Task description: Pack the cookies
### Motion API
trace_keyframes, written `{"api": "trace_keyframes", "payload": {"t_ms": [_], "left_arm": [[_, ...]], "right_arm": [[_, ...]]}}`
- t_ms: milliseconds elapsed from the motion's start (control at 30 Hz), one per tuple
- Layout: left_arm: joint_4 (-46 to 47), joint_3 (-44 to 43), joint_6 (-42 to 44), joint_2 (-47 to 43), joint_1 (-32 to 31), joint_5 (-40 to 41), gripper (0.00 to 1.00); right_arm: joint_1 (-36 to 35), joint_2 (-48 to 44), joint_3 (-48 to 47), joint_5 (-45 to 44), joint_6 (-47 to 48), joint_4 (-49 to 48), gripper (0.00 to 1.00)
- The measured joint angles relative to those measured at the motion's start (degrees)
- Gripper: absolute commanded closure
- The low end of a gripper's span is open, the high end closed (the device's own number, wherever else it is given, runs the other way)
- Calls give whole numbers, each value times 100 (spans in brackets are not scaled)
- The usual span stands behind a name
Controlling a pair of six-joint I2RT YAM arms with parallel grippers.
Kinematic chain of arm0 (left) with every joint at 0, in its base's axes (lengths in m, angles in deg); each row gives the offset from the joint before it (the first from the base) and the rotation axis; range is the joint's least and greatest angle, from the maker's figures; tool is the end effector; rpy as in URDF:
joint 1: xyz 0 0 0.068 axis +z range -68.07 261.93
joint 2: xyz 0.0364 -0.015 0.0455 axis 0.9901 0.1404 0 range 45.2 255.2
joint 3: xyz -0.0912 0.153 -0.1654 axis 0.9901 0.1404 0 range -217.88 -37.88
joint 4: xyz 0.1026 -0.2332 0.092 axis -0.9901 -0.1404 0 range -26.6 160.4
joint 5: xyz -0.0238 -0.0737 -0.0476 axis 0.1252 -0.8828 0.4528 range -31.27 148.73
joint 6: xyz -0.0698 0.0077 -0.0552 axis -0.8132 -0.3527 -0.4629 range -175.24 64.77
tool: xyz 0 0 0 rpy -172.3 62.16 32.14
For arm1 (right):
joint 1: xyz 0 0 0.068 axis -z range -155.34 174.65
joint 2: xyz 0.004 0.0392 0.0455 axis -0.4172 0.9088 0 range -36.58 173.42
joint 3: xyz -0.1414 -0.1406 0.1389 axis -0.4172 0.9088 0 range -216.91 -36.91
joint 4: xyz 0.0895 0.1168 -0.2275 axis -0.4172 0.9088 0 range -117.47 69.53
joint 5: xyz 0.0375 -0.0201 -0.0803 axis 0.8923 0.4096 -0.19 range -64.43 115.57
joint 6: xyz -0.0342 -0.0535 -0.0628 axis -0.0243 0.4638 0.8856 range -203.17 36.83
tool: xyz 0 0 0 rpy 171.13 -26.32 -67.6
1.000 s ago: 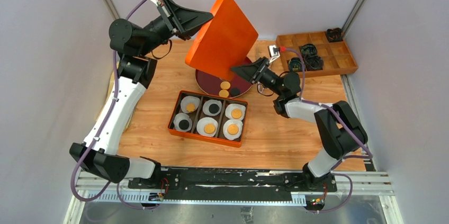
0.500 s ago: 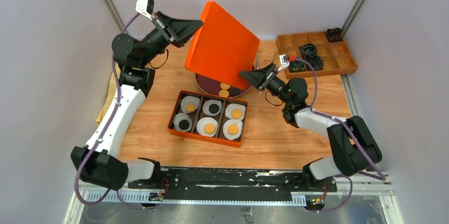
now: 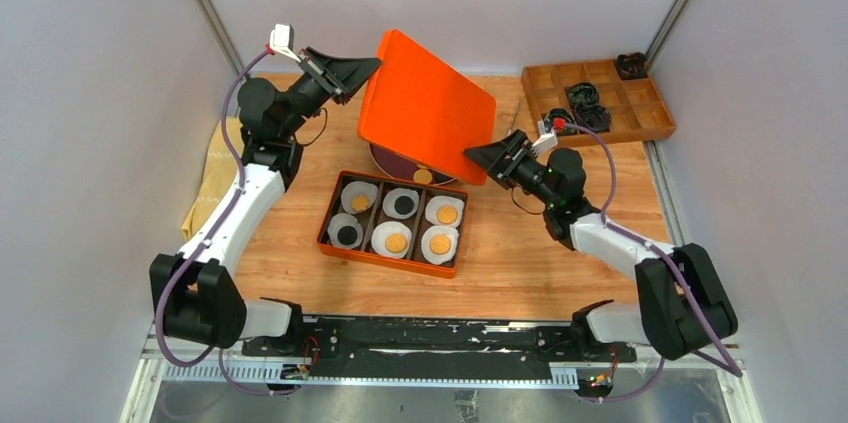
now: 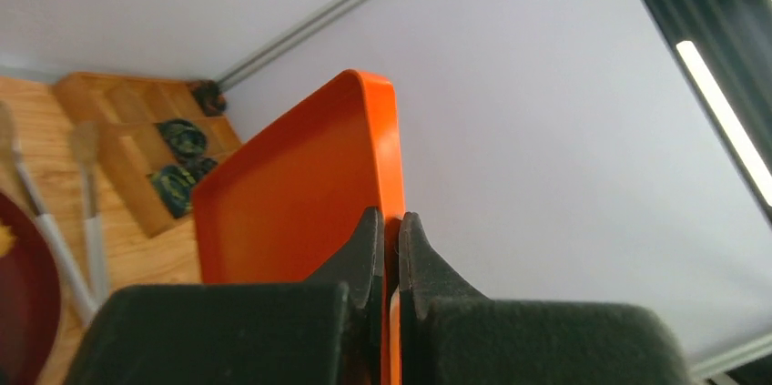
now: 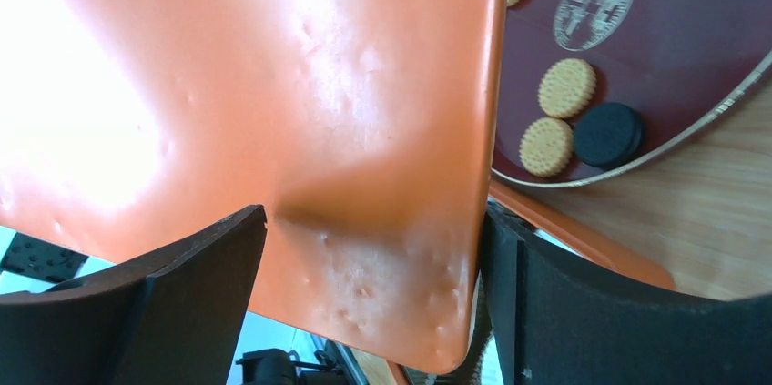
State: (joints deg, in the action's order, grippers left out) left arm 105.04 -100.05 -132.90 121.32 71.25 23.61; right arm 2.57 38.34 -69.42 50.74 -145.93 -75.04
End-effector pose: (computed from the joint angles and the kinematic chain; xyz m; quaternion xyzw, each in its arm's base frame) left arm 0.3415 -0.1109 0.3857 -0.0923 0.5890 -0.6695 0.4430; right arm 0.2964 0.1569 0.2240 0.0780 0.6732 0.5945 0.4327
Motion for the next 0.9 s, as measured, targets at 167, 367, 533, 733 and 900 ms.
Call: {"api": "trace_keyframes", "payload": {"t_ms": [167,367,533,733,900], "left_arm": [[-688,68,999,127,111,302,100],[-1364,570,1878,98,251,787,100],[-2109,1123,2391,26,304,1399,100],[-3178,1690,3303,-221,101,1443,100],[-4098,2304,3764,-404,-184,975,100]], "right_arm": [[52,-575,227,-225,179,754,17],[63,-1231,525,-426,376,1589,29],[63,-1565,811,-424,407,1899,40],[-96,-1698,682,20,326,1213,66],[-337,-1751,411,557,247,177,83]]}}
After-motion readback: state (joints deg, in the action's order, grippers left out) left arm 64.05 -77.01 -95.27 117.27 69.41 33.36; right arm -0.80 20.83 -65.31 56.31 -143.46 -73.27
